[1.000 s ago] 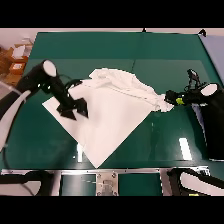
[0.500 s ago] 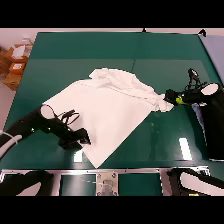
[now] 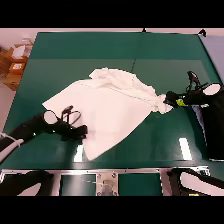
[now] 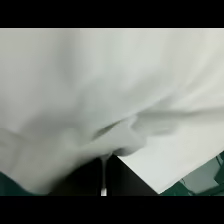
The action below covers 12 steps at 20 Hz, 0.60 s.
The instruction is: Fold the shirts.
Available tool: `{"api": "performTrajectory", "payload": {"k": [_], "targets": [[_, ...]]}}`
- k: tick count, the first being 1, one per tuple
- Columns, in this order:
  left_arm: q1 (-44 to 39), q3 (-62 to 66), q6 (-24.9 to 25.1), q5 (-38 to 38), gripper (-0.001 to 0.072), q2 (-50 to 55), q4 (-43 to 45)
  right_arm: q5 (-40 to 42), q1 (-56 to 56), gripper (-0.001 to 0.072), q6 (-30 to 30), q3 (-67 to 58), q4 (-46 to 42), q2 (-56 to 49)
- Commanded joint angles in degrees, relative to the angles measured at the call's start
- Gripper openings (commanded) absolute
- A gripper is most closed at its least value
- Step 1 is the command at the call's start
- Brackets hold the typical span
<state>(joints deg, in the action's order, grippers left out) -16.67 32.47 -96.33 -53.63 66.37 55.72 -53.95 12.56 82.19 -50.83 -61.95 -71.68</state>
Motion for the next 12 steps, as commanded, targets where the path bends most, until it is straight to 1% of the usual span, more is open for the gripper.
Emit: {"api": "performTrajectory", "payload": {"k": [1, 3, 5, 6, 7, 9, 12], "targets": [[11.23, 6.21, 4.68, -5.68, 0.0023, -0.04, 12.33, -8.85, 0.57, 0.0015, -0.09, 2.56, 1.9, 2.43], [19.56, 11.74, 10.14, -9.09, 0.0023, -0.04, 14.91, -13.88, 0.57, 0.0015, -3.34, 6.62, 9.79, 6.58], [26.53, 16.52, 16.63, -10.69, 0.0023, 0.42, 15.1, -17.7, 0.55, 0.0016, -6.58, 11.06, 19.65, 11.47], [29.09, 18.8, 19.15, -11.8, 0.0023, 1.75, 15.1, -18.4, 0.55, 0.0018, -7.5, 12.74, 23.04, 13.44], [31.17, 20.98, 21.51, -12.87, 0.0023, 4.0, 15.04, -18.43, 0.55, 0.0018, -7.45, 13.92, 24.33, 14.78], [32.48, 23.89, 23.17, -13.49, 0.0023, 9.35, 14.27, -16.52, 0.7, 0.0018, -7.19, 14.67, 24.24, 14.64], [32.0, 25.42, 27.98, -13.18, 0.0023, 16.81, 8.33, -11.8, 0.7, 0.0018, -6.34, 14.71, 24.24, 11.34]]}}
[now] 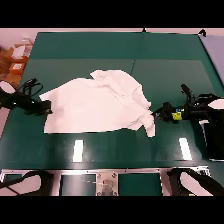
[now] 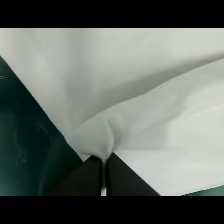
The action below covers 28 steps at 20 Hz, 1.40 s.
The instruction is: Fold the shirts.
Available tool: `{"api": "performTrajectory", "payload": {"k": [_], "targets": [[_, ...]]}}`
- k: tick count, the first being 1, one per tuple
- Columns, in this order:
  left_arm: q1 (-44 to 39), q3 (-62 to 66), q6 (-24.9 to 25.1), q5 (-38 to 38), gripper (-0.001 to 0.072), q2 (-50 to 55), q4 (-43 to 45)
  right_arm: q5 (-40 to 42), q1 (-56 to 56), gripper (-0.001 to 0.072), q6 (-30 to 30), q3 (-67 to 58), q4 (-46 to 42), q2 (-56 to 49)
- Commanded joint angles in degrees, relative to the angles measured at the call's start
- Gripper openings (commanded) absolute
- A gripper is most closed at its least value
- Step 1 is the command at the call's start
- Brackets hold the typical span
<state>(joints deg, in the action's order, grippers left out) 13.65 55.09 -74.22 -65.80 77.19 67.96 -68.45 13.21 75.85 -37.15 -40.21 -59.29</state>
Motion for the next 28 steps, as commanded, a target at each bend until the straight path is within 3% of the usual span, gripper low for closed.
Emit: {"api": "performTrajectory", "payload": {"k": [1, 2, 3, 4, 5, 6, 7, 12, 17, 22, 23, 26, 27, 28], "targets": [[1.7, 3.17, 5.73, -0.57, 0.0024, 7.34, -4.33, 3.54, 0.04, 0.0019, -0.02, 1.03, 2.21, -2.6], [1.84, 3.63, 5.7, -0.31, 0.0025, 8.09, -4.17, 4.07, 0.04, 0.0019, -0.07, 1.03, 1.84, -4.39], [1.88, 4.11, 5.7, -0.74, 0.0195, 8.13, -4.09, 4.17, 0.04, 0.0019, -0.07, 1.01, 1.84, -6.14], [1.88, 5.03, 5.64, -2.12, 0.06, 8.11, -3.89, 4.2, 0.17, 0.0038, -0.7, 0.98, 1.86, -7.45], [2.01, 6.43, 5.05, -4.26, 0.0712, 8.11, -3.52, 4.2, 0.26, 0.0182, -1.62, 0.81, 1.7, -8.35], [2.32, 7.96, 5.01, -7.26, 0.0712, 8.11, -3.21, 4.11, 0.59, 0.0391, -2.14, 0.46, 1.36, -8.68], [2.75, 9.62, 4.37, -10.71, 0.0712, 8.11, -2.82, 3.98, 1.05, 0.0549, -3.78, -0.28, 0.83, -8.66], [6.82, 7.87, 0.94, -21.75, 0.0712, 5.6, 4.79, -1.9, 1.81, 0.0549, -4.52, -3.69, -3.1, -8.66], [9.42, -5.44, 0.98, -16.48, 0.0712, 2.43, 4.87, -2.45, -4.98, 0.0549, -2.62, -2.45, -2.91, -8.66], [9.42, -8.96, 2.32, -8.11, 0.0711, 2.47, -1.2, 0.92, -6.25, 0.0549, 2.51, -2.45, -5.22, -8.68], [9.42, -8.96, 2.82, -6.75, 0.0622, 2.47, -2.86, 0.87, -6.32, 0.0549, 3.21, -2.45, -6.1, -8.68], [9.42, -8.96, 5.97, -4.46, 0.003, 2.47, -7.34, 0.24, -6.75, 0.0547, 3.96, -2.45, -5.92, -8.68], [9.42, -8.96, 6.27, -4.28, 0.0023, 2.47, -7.96, 0.26, -7.28, 0.0542, 4.55, -2.43, -5.95, -8.68], [9.42, -8.96, 6.29, -4.04, 0.0023, 2.47, -8.09, 0.33, -7.98, 0.046, 4.98, -2.43, -5.92, -8.7]]}}
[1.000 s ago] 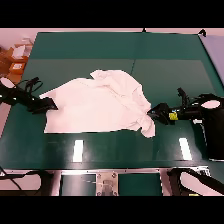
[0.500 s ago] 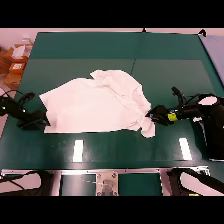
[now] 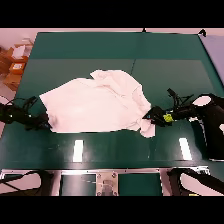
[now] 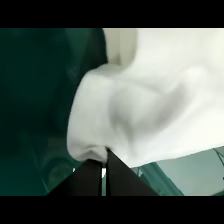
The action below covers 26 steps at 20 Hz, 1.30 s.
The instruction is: Fold the shirts.
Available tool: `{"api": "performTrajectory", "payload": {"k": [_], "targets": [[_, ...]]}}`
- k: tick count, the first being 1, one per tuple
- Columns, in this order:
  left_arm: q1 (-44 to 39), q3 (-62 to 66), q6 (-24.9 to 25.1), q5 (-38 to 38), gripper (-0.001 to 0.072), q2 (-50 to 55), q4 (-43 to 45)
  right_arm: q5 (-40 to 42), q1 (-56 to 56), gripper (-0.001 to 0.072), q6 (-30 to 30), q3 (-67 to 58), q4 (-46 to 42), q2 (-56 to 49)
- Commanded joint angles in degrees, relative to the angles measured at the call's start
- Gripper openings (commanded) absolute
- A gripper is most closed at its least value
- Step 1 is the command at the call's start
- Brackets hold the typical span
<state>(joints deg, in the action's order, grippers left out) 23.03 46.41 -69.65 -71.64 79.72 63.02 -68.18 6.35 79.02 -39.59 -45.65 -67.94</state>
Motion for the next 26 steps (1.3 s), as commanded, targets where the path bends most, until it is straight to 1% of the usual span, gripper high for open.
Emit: {"api": "performTrajectory", "payload": {"k": [1, 2, 3, 4, 5, 7, 10, 12, 13, 14, 17, 20, 22, 23, 25, 26], "targets": [[0.04, -0.28, 1.7, 1.88, 0.0023, -0.07, -3.15, 0.31, -1.81, 0.0326, 1.81, 0.02, -0.48, -0.04], [0.04, -0.28, 1.73, 1.97, 0.0023, -0.07, -3.15, 0.81, -2.47, 0.0248, 1.79, 0.0, -0.48, -0.04], [0.04, -0.28, 1.73, 1.97, 0.0022, -0.09, -3.17, 1.25, -2.82, 0.0147, 1.75, 0.0, -0.46, -0.04], [0.04, -0.24, 1.79, 1.86, 0.0022, -0.24, -3.43, 1.29, -2.99, 0.0022, 1.22, -0.13, -0.39, -0.04], [0.04, 0.46, 2.14, 0.98, 0.0022, -0.37, -4.09, 1.22, -2.99, 0.0019, 0.66, -0.74, -0.33, -0.02], [0.04, 4.44, 3.91, -2.93, 0.0022, -2.43, -9.09, -1.46, -2.6, 0.0018, 0.42, -5.05, 1.36, 0.09], [0.04, 16.22, 4.42, -6.82, 0.0022, -10.78, -21.22, -8.26, -0.04, 0.0018, -1.46, -20.61, 9.92, 1.07], [0.04, 28.06, 5.03, -6.21, 0.0022, -18.16, -29.97, -8.37, 3.76, 0.0018, -1.49, -34.05, 15.37, 3.3], [0.04, 35.08, 5.18, -4.02, 0.0022, -21.94, -32.94, -7.74, 6.29, 0.0018, -1.46, -41.13, 18.1, 4.7], [0.04, 41.79, 5.18, -0.92, 0.0022, -25.18, -34.1, -6.78, 8.85, 0.0018, -1.49, -47.54, 20.13, 5.97], [0.04, 62.64, 5.2, 9.07, 0.0022, -32.54, -31.45, -2.1, 16.5, 0.0018, -1.46, -63.43, 21.44, 11.04], [0.04, 77.7, 4.28, 12.31, 0.0022, -34.75, -25.49, 1.86, 23.45, 0.0019, -1.7, -72.02, 21.4, 17.03], [0.04, 81.24, 3.17, 12.11, 0.0022, -35.15, -22.93, 4.57, 26.8, 0.0019, -3.21, -73.09, 20.65, 20.74], [0.04, 81.31, 1.81, 11.74, 0.0022, -35.12, -21.05, 5.6, 27.85, 0.0019, -3.19, -73.09, 19.34, 22.16], [0.04, 79.03, -0.66, 10.38, 0.0022, -34.95, -16.5, 5.68, 28.15, 0.0019, -3.17, -73.07, 16.13, 23.12], [0.04, 76.02, -0.79, 10.38, 0.0022, -34.95, -15.8, 5.6, 28.15, 0.0019, -3.17, -72.65, 15.72, 23.06]]}}
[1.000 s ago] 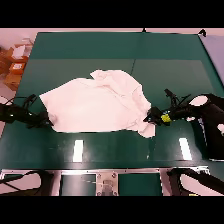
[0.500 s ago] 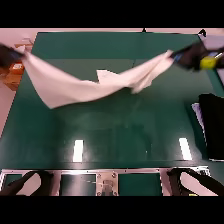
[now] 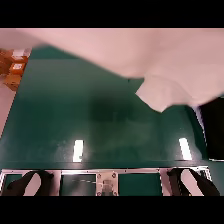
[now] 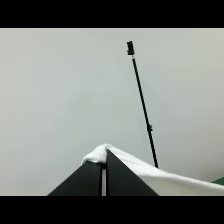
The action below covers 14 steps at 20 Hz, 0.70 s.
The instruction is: Fold the shirts.
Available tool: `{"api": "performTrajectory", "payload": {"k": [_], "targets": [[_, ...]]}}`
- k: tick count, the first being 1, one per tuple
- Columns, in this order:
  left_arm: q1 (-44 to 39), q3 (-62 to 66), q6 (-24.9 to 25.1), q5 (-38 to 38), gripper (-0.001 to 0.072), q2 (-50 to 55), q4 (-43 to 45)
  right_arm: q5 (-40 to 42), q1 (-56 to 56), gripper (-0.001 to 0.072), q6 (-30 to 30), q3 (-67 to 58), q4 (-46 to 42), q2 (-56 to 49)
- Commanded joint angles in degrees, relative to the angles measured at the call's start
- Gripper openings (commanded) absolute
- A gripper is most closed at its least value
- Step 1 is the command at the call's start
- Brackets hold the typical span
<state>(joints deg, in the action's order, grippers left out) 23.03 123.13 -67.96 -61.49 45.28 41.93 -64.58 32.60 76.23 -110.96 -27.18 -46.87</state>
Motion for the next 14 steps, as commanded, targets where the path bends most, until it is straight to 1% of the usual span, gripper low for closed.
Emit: {"api": "performTrajectory", "payload": {"k": [1, 3, 4, 7, 9, 11, 13, 14], "targets": [[0.04, -5.03, -2.47, 0.35, 0.0022, -0.5, 5.27, 1.99, 1.84, 0.0019, -0.39, -0.13, -2.27, 1.57], [0.04, -14.25, -2.27, -0.22, 0.0022, 0.11, 4.81, 1.92, 1.81, 0.0019, -0.42, 4.15, -1.77, 1.05], [0.04, -18.49, -1.09, -0.94, 0.0022, 1.18, 3.52, 1.97, 1.79, 0.0019, -0.7, 7.34, -1.73, 0.87], [-0.37, -30.1, 5.81, -1.73, 0.0022, 7.76, -3.28, 4.0, -2.14, 0.0019, -5.49, 20.98, -0.37, -0.52], [-3.48, -34.67, 10.45, -1.51, 0.0022, 14.78, -5.51, 9.01, -7.67, 0.0019, -9.35, 31.26, -0.39, -3.08], [-8.26, -36.52, 13.68, 0.76, 0.0022, 23.76, -5.09, 16.63, -13.94, 0.0019, -13.35, 40.09, -0.5, -8.04], [-12.02, -36.52, 14.97, 6.8, 0.0022, 33.18, -4.68, 24.44, -19.12, 0.0019, -16.33, 44.92, -0.48, -16.31], [-13.22, -36.52, 14.95, 10.93, 0.0023, 37.57, -4.68, 26.45, -20.72, 0.002, -16.85, 45.07, -0.46, -21.35]]}}
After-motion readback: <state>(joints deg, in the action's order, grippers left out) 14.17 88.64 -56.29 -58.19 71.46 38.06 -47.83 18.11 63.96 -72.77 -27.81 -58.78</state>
